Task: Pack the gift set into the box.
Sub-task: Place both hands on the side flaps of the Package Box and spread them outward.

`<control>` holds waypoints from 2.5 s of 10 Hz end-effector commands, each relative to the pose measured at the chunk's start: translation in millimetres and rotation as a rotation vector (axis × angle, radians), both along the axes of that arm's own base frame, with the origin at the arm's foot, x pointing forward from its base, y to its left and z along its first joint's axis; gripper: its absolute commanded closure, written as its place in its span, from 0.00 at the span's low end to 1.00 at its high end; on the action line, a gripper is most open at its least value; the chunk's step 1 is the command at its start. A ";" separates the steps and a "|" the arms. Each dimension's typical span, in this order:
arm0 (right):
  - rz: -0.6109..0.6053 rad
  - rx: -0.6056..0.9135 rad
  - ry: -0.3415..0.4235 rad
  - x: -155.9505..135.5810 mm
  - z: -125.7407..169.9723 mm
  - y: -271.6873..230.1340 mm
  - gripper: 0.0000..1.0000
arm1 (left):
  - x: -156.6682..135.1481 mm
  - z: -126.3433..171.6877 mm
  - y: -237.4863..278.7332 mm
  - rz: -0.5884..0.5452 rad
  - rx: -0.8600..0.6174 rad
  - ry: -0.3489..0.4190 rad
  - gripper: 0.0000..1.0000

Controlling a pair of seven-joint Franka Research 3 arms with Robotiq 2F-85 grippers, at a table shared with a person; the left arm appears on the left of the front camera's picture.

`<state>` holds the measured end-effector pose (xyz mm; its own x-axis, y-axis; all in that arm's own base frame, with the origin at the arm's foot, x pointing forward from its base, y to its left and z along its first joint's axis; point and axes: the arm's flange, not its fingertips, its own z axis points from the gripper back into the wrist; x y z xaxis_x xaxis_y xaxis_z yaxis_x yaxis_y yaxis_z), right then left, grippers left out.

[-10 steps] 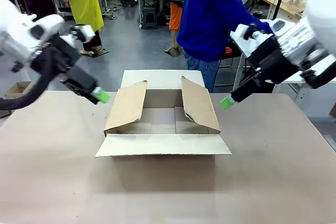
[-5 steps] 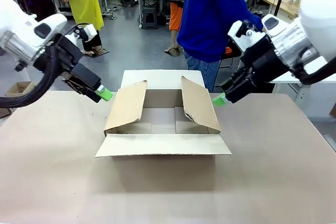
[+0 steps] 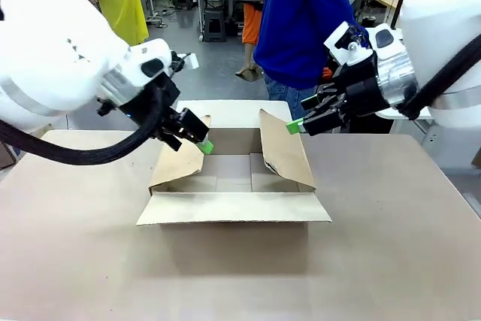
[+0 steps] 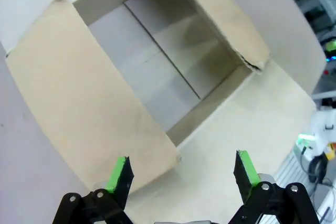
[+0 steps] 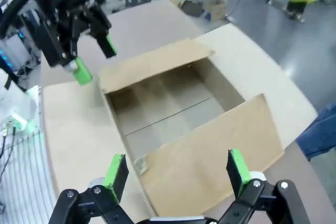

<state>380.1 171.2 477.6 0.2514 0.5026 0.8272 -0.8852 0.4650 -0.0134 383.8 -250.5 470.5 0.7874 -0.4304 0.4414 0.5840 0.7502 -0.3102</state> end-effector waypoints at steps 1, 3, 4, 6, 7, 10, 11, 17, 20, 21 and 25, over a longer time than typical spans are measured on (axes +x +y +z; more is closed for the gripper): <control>-0.018 0.016 -0.115 9.0 -11.4 2.1 0.00 | 11.4 5.4 -10.4 0.045 0.045 0.014 0.00; 0.000 0.000 0.000 0.0 0.0 0.0 0.00 | 18.3 1.0 -20.1 0.051 0.050 0.024 0.00; 0.000 0.000 0.000 0.0 0.0 0.0 0.00 | 24.6 -7.4 -27.4 0.068 0.068 0.034 0.00; 0.000 0.000 0.000 0.0 0.0 0.0 0.00 | 36.1 -17.7 -43.1 0.117 0.117 0.030 0.00; 0.000 0.000 0.000 0.0 0.0 0.0 0.00 | 41.2 -19.9 -49.3 0.166 0.167 0.028 0.00; 0.000 0.000 0.000 0.0 0.0 0.0 0.00 | 51.6 -27.1 -64.2 0.350 0.344 -0.043 0.00; 0.000 0.000 0.000 0.0 0.0 0.0 0.00 | 50.9 -28.0 -71.0 0.377 0.402 -0.080 0.00; 0.000 0.000 0.000 0.0 0.0 0.0 0.00 | 60.0 -49.0 -80.1 0.353 0.544 -0.055 0.00; 0.000 0.000 0.000 0.0 0.0 0.0 0.00 | 61.0 -55.1 -78.0 0.395 0.580 -0.067 0.00; 0.000 0.000 0.000 0.0 0.0 0.0 0.00 | 60.9 -53.1 -74.7 0.407 0.582 -0.077 0.00; 0.000 0.000 0.000 0.0 0.0 0.0 0.00 | 42.7 -27.0 -33.7 0.460 0.545 -0.139 0.00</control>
<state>380.5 168.1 474.5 0.2332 0.5317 0.8142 -0.8928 0.4489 -0.0374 441.0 -300.4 443.1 0.9029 -0.2757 0.3298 0.2103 0.9525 0.2204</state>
